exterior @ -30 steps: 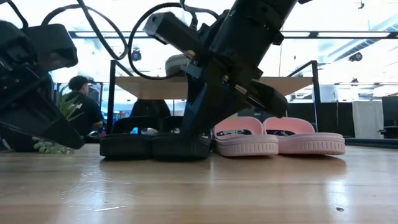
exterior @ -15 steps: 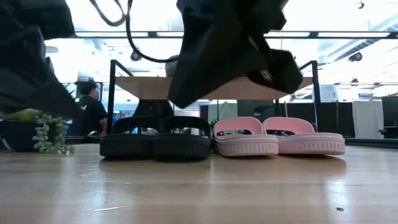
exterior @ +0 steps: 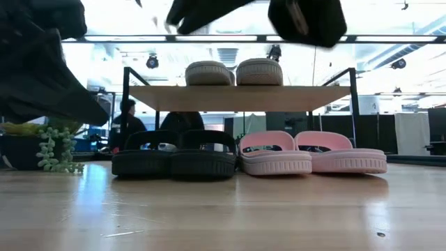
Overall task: Pick and place slides into the shelf
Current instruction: Move the black slides under the shelf
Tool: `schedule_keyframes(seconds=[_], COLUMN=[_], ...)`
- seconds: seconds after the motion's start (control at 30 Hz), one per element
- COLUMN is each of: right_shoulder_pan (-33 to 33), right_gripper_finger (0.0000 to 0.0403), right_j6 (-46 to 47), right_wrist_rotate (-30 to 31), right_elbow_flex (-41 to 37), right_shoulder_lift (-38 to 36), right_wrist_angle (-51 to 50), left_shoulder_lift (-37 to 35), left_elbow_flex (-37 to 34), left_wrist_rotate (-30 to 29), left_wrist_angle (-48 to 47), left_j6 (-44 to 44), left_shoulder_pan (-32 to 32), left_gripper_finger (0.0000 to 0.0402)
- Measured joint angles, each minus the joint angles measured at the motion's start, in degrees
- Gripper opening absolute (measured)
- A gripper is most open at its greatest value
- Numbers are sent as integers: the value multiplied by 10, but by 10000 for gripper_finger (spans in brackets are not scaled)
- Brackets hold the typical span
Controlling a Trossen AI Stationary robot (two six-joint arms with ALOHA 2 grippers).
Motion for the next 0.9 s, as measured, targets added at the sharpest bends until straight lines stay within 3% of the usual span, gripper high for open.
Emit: schedule_keyframes(seconds=[0.23, 0.53, 0.9], right_shoulder_pan=[20, 49, 68], right_gripper_finger=[23, 23, 23], right_j6=[69, 204, 269], right_wrist_rotate=[77, 133, 131], right_elbow_flex=[65, 137, 135], right_shoulder_lift=[0, -1, -1], right_wrist_angle=[-147, -371, -416], left_shoulder_lift=[0, 14, 83], left_elbow_flex=[-17, -20, -8], left_wrist_rotate=[-14, -14, 5], left_wrist_angle=[-1, 43, 81], left_j6=[-6, -3, -6], left_shoulder_pan=[24, 44, 54], left_gripper_finger=[0, 0, 0])
